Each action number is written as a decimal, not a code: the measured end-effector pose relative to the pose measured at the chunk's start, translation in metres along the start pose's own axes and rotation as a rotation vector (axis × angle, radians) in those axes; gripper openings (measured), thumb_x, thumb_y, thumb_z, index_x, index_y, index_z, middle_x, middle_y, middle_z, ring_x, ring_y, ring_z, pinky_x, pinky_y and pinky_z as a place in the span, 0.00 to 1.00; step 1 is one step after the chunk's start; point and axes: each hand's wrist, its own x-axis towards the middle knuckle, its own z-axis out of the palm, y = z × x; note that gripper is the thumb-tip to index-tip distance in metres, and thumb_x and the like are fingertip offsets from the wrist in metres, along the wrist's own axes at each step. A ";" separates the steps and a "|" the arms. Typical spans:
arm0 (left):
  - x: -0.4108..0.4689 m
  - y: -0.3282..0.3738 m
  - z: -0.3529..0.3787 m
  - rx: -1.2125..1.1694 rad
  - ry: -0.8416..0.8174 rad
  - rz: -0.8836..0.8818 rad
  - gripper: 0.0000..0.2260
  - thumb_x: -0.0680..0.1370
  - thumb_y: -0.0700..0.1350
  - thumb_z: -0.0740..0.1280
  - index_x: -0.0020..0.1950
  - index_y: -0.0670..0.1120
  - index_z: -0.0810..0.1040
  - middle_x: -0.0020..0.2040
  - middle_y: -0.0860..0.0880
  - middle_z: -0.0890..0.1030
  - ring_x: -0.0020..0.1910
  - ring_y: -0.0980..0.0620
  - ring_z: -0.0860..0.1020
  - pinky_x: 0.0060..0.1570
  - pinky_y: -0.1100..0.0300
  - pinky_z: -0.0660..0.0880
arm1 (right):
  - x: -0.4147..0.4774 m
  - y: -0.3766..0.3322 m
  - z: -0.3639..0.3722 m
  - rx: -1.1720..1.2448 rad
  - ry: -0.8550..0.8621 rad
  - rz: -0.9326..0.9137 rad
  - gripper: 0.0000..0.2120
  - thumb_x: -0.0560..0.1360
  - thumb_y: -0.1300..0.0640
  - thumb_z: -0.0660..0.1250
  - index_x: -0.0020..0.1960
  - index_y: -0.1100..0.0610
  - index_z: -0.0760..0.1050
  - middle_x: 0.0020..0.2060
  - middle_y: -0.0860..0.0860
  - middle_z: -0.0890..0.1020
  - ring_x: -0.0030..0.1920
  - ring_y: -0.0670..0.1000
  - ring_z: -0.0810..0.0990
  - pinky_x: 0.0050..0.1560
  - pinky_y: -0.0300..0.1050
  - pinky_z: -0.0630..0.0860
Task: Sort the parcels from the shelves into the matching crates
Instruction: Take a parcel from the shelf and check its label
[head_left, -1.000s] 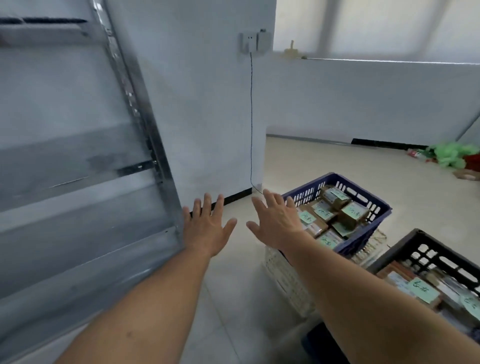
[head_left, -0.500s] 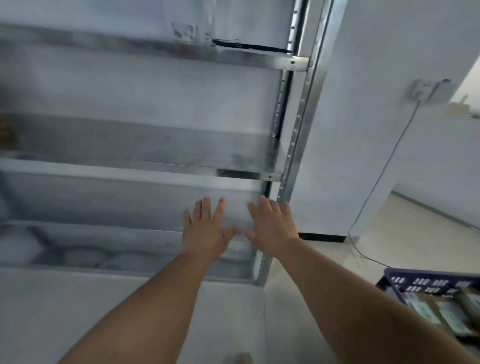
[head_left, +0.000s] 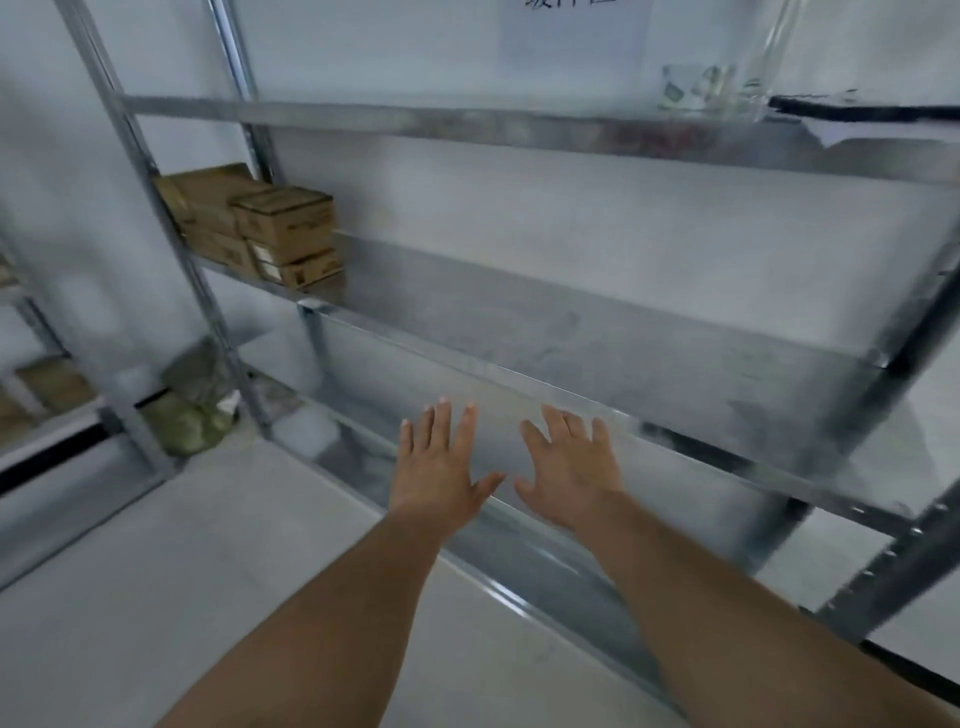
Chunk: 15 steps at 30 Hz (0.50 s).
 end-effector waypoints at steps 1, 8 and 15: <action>0.010 -0.006 -0.002 0.012 0.004 -0.017 0.37 0.78 0.67 0.51 0.78 0.51 0.37 0.79 0.44 0.41 0.77 0.45 0.41 0.75 0.48 0.39 | 0.015 0.000 -0.002 0.008 0.004 -0.021 0.35 0.77 0.38 0.58 0.77 0.51 0.51 0.78 0.55 0.49 0.77 0.56 0.49 0.73 0.62 0.46; 0.046 -0.041 -0.001 0.056 -0.010 -0.123 0.36 0.79 0.65 0.51 0.78 0.52 0.36 0.79 0.44 0.39 0.77 0.45 0.40 0.75 0.50 0.38 | 0.097 -0.007 0.007 0.028 0.046 -0.141 0.36 0.76 0.37 0.57 0.78 0.52 0.49 0.77 0.56 0.49 0.77 0.57 0.49 0.73 0.63 0.48; 0.066 -0.084 -0.003 0.100 0.020 -0.219 0.36 0.79 0.66 0.51 0.77 0.52 0.35 0.79 0.45 0.39 0.77 0.46 0.39 0.74 0.50 0.38 | 0.148 -0.040 0.006 0.057 0.073 -0.258 0.38 0.77 0.36 0.56 0.78 0.52 0.46 0.77 0.57 0.49 0.77 0.57 0.50 0.73 0.63 0.49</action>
